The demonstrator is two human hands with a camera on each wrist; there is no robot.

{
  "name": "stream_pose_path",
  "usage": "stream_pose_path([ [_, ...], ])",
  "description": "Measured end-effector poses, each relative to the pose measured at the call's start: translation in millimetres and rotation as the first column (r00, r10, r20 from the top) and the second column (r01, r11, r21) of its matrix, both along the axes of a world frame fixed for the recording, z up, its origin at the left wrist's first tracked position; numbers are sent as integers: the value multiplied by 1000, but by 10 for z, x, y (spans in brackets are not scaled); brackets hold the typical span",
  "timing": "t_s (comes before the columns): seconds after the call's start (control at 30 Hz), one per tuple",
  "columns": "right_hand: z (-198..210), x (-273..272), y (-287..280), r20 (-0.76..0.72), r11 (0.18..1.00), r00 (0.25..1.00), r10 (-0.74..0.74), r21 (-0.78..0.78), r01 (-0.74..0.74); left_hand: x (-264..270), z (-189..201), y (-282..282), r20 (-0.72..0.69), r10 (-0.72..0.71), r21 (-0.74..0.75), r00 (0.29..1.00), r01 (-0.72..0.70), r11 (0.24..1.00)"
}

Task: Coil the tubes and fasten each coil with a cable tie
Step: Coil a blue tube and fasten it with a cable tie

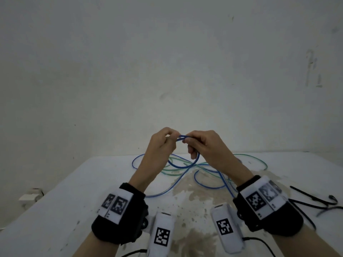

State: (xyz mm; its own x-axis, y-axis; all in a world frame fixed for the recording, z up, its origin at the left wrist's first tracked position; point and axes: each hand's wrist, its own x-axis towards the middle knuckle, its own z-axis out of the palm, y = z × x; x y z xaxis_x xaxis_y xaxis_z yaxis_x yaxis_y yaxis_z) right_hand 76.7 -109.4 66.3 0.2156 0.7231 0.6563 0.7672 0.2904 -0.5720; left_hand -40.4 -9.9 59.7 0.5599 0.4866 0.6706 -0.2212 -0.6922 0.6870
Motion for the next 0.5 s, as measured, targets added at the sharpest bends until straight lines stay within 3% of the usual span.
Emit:
stream_pose_path([
  [0.07, -56, 41, 11, 71, 1000, 997, -14, 29, 12, -54, 3, 87, -89, -204, -196, 975, 183, 963],
  [0.17, -129, 43, 0, 157, 1000, 987, 8, 18, -11, -177, 79, 204, -244, -466, -377, 851, 359, 854],
  [0.27, -116, 39, 6, 265, 1000, 964, 6, 28, -14, -209, 145, 197, -347, -470, -401, 811, 325, 857],
  [0.37, -75, 26, 33, 283, 999, 959, 4, 40, -15, -173, 140, 139, -337, -449, -408, 828, 301, 862],
  [0.43, -78, 43, 45, 200, 999, 979, -32, 37, 25, -152, 126, 114, -249, -407, -390, 879, 293, 873],
  [0.5, -100, 68, 26, -30, 1000, 1000, -7, 28, 8, -134, 98, 102, -95, -371, -410, 924, 304, 860],
])
